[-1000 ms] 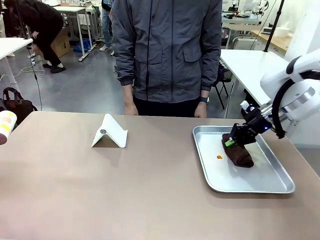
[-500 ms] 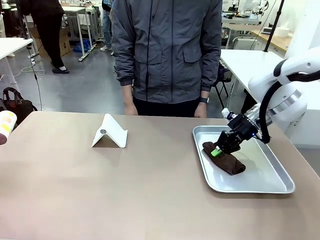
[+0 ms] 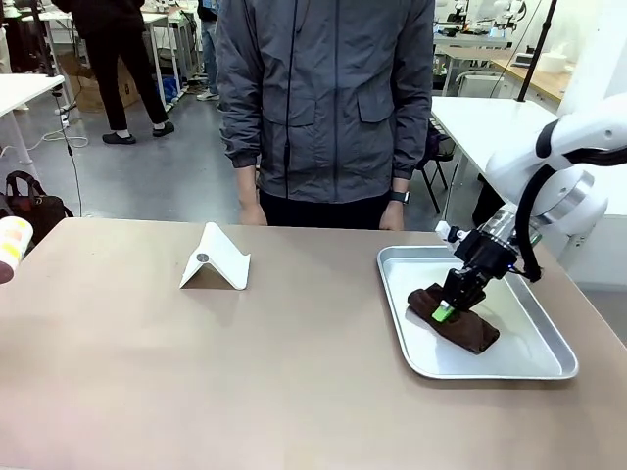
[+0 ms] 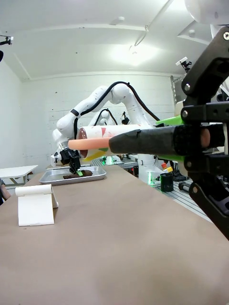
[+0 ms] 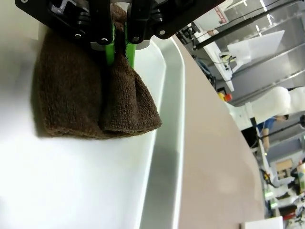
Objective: Clean the surface of the table.
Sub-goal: Clean the area not pointed to by the person.
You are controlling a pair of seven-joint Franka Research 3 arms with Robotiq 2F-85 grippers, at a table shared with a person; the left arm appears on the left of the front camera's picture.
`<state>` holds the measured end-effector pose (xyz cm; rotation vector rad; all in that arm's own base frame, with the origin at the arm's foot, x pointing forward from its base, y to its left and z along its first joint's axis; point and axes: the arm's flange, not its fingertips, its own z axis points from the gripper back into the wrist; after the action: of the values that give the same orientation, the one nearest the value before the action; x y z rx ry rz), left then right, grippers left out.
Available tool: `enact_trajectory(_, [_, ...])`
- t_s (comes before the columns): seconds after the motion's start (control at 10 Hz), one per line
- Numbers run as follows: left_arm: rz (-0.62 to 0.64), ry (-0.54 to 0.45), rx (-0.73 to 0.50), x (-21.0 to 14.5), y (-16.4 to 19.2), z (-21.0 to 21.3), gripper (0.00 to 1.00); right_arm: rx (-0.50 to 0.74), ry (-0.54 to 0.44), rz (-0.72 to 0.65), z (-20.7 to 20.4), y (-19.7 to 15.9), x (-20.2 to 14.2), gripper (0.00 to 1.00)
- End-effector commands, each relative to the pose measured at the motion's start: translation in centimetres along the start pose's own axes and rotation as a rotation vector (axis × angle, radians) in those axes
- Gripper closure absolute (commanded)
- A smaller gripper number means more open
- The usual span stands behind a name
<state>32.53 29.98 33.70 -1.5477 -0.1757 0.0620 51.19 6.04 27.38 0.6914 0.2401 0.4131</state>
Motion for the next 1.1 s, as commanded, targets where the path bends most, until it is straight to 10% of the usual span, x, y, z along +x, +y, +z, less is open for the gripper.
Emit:
enact_trajectory(0.0, [0.006, -0.014, -0.009, 0.0, -0.6, -0.2, 0.78, -0.07, -0.117, -0.053, 2.0, -1.4, -1.1, 1.0])
enact_trajectory(0.5, [0.006, -0.014, -0.009, 0.0, -0.6, -0.2, 0.78, 0.005, -0.572, -0.205, 5.7, -3.0, -2.0, 1.0])
enact_trajectory(1.0, [0.006, -0.014, -0.009, 0.0, -0.6, -0.2, 0.78, 0.659, -0.68, -0.338, 8.5, -1.8, -3.7, 1.0])
